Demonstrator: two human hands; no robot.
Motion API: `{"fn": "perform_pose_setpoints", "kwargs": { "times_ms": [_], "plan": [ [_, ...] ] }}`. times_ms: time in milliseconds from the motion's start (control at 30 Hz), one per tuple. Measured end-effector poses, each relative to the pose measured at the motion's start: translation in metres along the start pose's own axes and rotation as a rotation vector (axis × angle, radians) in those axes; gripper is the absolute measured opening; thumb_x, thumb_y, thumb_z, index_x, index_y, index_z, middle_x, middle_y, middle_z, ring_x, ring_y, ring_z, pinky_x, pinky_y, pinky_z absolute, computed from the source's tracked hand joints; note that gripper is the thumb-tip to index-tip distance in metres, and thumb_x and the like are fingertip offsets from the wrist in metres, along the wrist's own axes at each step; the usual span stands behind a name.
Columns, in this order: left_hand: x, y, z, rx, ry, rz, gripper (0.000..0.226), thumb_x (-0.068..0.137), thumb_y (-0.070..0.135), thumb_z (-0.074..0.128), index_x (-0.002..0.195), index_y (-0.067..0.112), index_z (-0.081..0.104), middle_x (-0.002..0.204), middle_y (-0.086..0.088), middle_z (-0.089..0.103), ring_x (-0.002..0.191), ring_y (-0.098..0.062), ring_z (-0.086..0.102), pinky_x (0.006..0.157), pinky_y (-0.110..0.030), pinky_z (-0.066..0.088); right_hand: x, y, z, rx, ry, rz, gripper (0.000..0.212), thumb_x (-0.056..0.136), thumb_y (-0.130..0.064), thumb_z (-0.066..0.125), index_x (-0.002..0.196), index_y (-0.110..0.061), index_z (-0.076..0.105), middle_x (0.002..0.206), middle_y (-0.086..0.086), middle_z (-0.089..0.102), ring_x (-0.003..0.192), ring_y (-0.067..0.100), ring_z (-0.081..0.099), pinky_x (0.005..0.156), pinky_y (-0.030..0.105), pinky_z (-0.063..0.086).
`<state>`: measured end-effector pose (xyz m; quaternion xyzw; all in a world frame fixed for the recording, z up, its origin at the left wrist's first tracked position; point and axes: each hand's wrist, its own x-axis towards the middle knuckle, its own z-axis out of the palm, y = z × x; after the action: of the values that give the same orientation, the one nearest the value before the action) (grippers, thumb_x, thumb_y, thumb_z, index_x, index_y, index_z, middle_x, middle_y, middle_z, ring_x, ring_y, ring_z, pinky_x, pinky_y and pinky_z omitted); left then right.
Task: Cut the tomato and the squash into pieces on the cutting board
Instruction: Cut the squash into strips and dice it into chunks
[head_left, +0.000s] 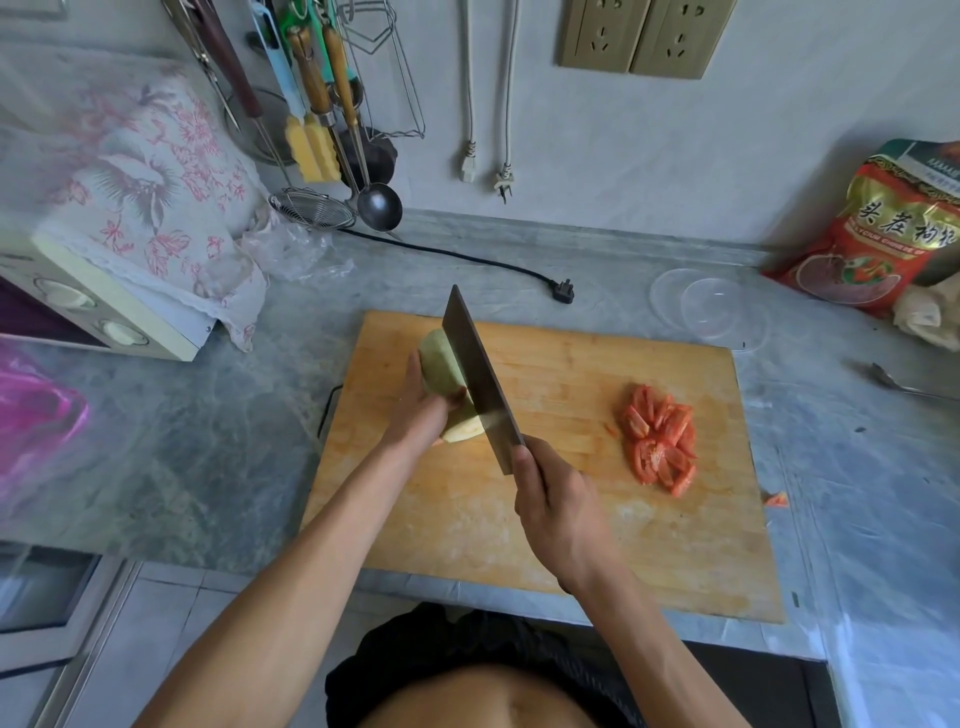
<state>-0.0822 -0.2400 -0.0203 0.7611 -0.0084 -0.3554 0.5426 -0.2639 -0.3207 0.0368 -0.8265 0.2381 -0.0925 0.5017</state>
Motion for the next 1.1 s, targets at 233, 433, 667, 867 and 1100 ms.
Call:
{"fn": "perform_pose_setpoints", "kwargs": {
  "times_ms": [233,433,667,867,1100],
  "plan": [
    [0.019,0.020,-0.005,-0.022,0.124,-0.127,0.059,0.082,0.029,0.072,0.133,0.029,0.043,0.126,-0.003,0.057,0.107,-0.027,0.060,0.083,-0.046,0.058,0.008,-0.003,-0.010,0.056,-0.039,0.079,0.028,0.105,-0.035,0.037,0.098,-0.024,0.061,0.067,0.017,0.057,0.048,0.018,0.044,0.043,0.043,0.043],
    [0.032,0.031,-0.001,0.024,0.137,-0.123,0.075,0.073,0.038,0.083,0.134,0.024,0.042,0.125,-0.005,0.056,0.108,-0.030,0.056,0.087,-0.050,0.055,0.010,0.001,-0.022,0.098,0.007,0.068,0.030,0.105,-0.034,0.039,0.082,-0.026,0.057,0.062,0.010,0.055,0.046,0.013,0.046,0.043,0.042,0.045],
    [0.010,0.026,0.000,0.271,0.196,0.364,0.106,0.054,0.030,0.090,0.146,0.029,0.036,0.133,0.010,0.044,0.120,-0.009,0.044,0.099,-0.028,0.041,0.015,0.008,-0.042,0.171,0.073,0.122,0.030,0.105,-0.035,0.040,0.083,-0.026,0.058,0.062,0.005,0.053,0.045,0.021,0.047,0.040,0.039,0.045],
    [0.001,0.025,-0.013,0.729,0.092,0.822,0.095,0.056,0.012,0.083,0.140,0.026,0.043,0.141,0.006,0.042,0.127,-0.019,0.045,0.098,-0.043,0.051,0.019,0.010,-0.047,0.157,0.075,0.108,0.026,0.105,-0.035,0.040,0.090,-0.025,0.060,0.062,0.005,0.054,0.045,0.022,0.049,0.040,0.042,0.046],
    [-0.013,0.035,-0.021,1.045,0.021,0.747,0.099,0.059,0.007,0.077,0.148,0.026,0.037,0.149,0.005,0.037,0.132,-0.022,0.040,0.099,-0.042,0.048,0.020,0.007,-0.039,0.150,0.031,0.108,0.026,0.105,-0.032,0.041,0.088,-0.026,0.060,0.062,0.013,0.053,0.046,0.018,0.047,0.044,0.045,0.045]
  ]
}}
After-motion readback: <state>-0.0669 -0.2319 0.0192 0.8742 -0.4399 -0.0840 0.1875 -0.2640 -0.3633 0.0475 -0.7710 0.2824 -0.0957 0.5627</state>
